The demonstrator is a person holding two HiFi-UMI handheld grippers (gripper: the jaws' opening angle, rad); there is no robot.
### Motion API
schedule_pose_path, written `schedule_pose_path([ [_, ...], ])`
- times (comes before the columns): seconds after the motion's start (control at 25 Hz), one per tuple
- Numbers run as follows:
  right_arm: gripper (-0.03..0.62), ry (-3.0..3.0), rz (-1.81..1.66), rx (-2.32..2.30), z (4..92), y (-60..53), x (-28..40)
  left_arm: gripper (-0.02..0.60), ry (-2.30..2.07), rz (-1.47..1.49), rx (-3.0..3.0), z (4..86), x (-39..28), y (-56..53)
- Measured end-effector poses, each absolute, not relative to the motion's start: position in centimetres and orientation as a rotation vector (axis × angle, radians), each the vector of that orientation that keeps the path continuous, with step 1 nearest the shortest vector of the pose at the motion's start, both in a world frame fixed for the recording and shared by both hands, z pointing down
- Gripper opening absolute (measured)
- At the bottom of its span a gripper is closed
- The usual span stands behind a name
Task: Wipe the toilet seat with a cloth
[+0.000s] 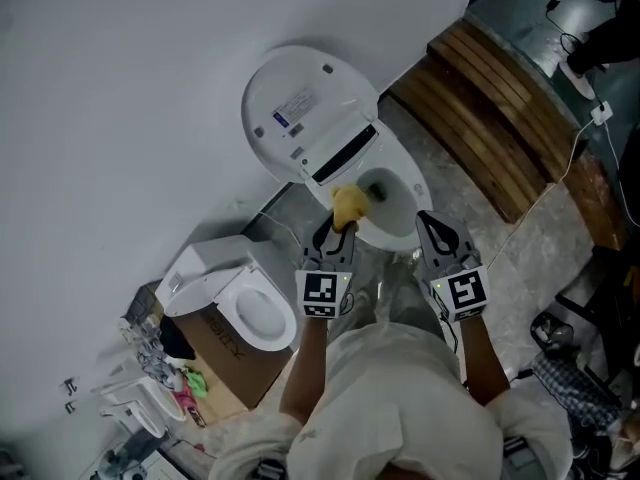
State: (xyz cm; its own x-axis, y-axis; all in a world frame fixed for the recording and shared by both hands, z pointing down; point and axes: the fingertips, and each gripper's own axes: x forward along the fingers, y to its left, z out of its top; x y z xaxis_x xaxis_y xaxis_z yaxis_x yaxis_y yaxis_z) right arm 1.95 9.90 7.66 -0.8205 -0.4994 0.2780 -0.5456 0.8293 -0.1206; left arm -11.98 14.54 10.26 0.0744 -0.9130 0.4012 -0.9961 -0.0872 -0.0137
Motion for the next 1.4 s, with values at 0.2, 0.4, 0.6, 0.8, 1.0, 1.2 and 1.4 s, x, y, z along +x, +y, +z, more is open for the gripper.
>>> schedule_pose_path([
  [0.2,0.007,-2.756,0.376,0.781,10.4,8.3,1.2,0.118,-1.915,0.476,1.982,14.8,-14.0,13.5],
  [0.4,0.007,-2.727,0.448,0.814,14.1,7.0,0.4,0.118,-1.885,0.509,1.959,18.7,-15.4,12.5],
  [0.6,0.007,-2.681,0.478,0.857,18.0,7.0,-1.0,0.118,-1.815,0.57,1.984,23.4,-16.8,11.7],
  [0.8,0.006,-2.571,0.525,0.908,22.8,7.9,-1.9,0.118,-1.73,0.618,2.002,27.8,-18.2,10.8],
  [1.0,0.008,-2.491,0.593,0.943,27.0,9.3,-3.6,0.118,-1.644,0.641,2.013,32.7,-19.5,10.5],
  [1.2,0.008,-2.421,0.626,0.934,31.2,10.3,-5.2,0.118,-1.569,0.671,2.005,38.1,-19.9,11.2],
  [1.4,0.008,-2.364,0.644,0.932,35.3,11.0,-6.0,0.118,-1.518,0.7,1.983,42.8,-20.6,12.0],
])
